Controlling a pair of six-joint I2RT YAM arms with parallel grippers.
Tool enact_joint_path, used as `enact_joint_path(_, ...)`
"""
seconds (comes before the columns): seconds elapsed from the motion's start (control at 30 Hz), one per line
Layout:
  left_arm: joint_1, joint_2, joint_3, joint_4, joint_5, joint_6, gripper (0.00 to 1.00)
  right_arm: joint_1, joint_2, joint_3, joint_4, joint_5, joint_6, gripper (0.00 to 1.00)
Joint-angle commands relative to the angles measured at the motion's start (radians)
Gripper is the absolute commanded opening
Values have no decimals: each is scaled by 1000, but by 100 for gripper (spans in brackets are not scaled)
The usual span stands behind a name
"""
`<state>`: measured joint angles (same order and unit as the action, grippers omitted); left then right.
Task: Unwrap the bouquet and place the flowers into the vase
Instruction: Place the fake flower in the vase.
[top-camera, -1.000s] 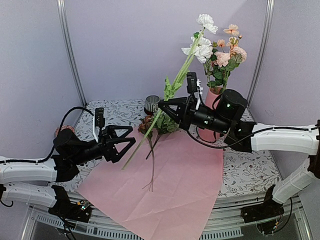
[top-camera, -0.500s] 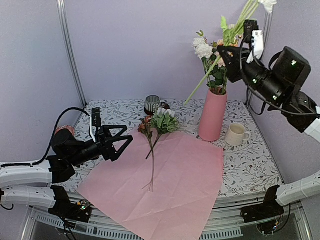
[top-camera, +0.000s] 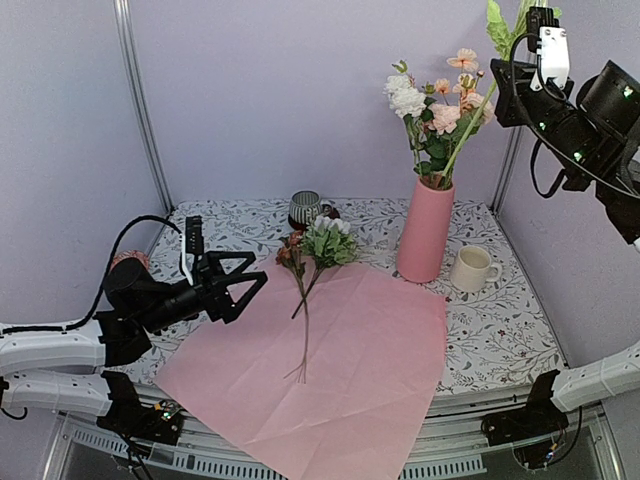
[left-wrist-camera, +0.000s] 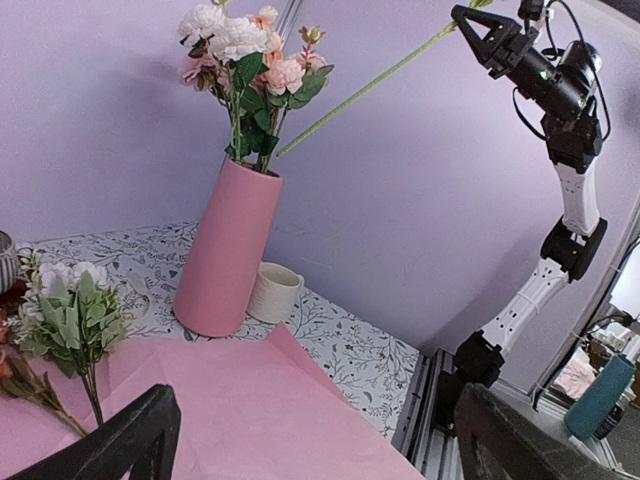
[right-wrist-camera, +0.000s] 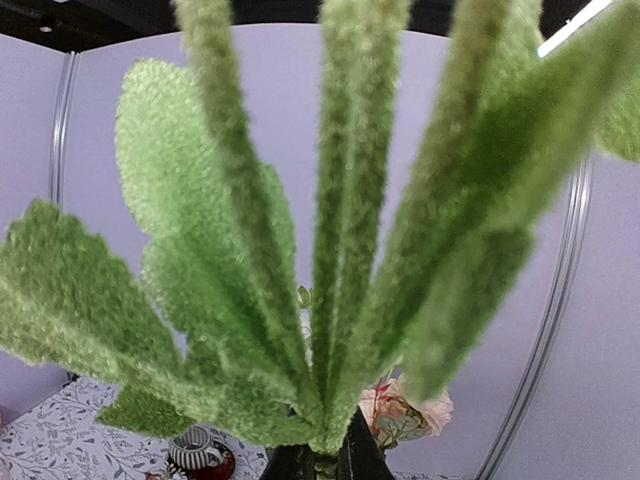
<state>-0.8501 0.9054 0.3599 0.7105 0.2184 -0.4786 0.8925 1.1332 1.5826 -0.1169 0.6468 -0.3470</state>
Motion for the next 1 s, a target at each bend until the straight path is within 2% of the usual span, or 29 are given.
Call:
enact_joint_path(0.0, -12, 14, -2, -1, -5, 6, 98, -22, 15, 5, -22, 34, -19, 2)
enact_joint_path(0.4, -13, 23, 2, -2, 0, 1, 98, -166, 109, -13, -65, -166, 111, 2)
enact_joint_path(0.73, -12, 42, 6, -7, -6, 1, 98, -318, 255, 10, -195, -330, 248, 2)
enact_joint_path(0.97, -12, 78, 18, -2, 3, -6, 98, -392, 331, -10, -197, -373, 296, 3)
